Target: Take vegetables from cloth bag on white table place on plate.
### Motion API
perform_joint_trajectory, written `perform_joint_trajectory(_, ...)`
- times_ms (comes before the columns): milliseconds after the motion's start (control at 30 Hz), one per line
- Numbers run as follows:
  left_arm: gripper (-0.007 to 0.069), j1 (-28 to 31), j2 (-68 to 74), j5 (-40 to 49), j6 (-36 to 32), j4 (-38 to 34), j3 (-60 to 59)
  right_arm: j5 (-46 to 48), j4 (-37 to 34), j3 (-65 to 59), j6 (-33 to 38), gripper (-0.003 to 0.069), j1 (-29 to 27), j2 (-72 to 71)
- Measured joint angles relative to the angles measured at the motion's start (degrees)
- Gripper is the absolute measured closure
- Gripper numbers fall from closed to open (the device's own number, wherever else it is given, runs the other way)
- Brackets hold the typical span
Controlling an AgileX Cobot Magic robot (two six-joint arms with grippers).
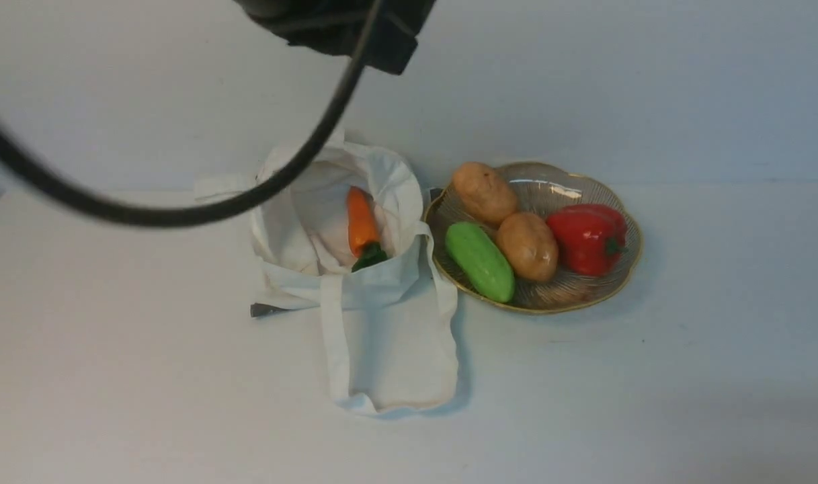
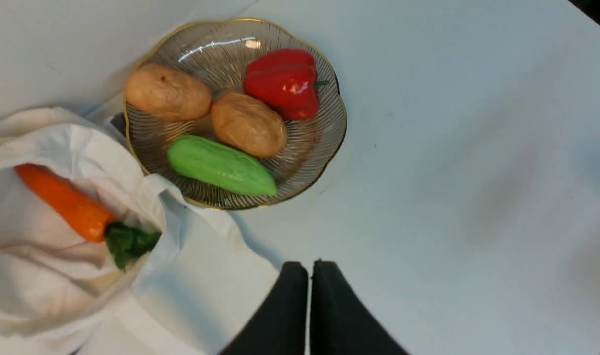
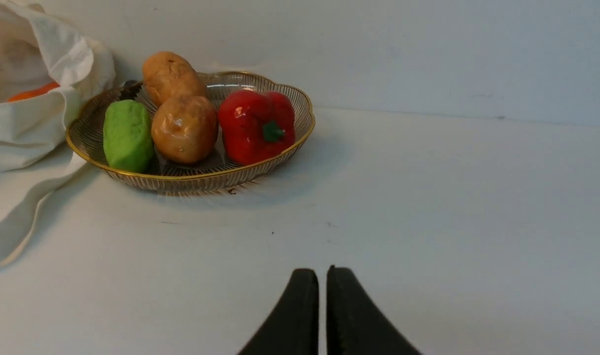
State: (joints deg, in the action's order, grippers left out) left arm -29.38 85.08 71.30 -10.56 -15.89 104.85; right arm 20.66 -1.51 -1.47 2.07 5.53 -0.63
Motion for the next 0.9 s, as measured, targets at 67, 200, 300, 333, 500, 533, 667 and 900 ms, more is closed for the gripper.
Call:
perform_joint_trajectory(67,0.0629,0.0,-6.23,0.31,-0.12,0.14,-9.05,0.0,0.0,0.0,0.0,0.0637,0.0,0.0)
perform_joint_trajectory(200,0.0629,0.0,-16.16,0.33,-0.12,-0.42,-23.25,0.0,0.0,0.0,0.0,0.0637,0.0,0.0)
perform_joint_trajectory(300,0.0629,0.0,-27.58,-5.21,-0.24,-3.4,-40.94,0.0,0.0,0.0,0.0,0.0637,0.0,0.0)
perform_joint_trajectory(333,0.0629,0.0,-30.86,-7.82,-0.38,-4.25,-45.96,0.0,0.0,0.0,0.0,0.0637,0.0,0.0)
perform_joint_trajectory(500,0.0629,0.0,-42.36,-20.31,-0.51,-6.9,-64.09,0.0,0.0,0.0,0.0,0.0637,0.0,0.0)
perform_joint_trajectory(533,0.0629,0.0,-44.0,-21.32,-0.51,-7.14,-66.57,0.0,0.0,0.0,0.0,0.0637,0.0,0.0)
perform_joint_trajectory(667,0.0629,0.0,-50.52,-24.22,-0.56,-6.62,-75.22,0.0,0.0,0.0,0.0,0.0637,0.0,0.0)
perform_joint_trajectory(900,0.0629,0.0,-54.32,-30.41,-0.56,-4.96,-78.56,0.0,0.0,0.0,0.0,0.0637,0.0,0.0)
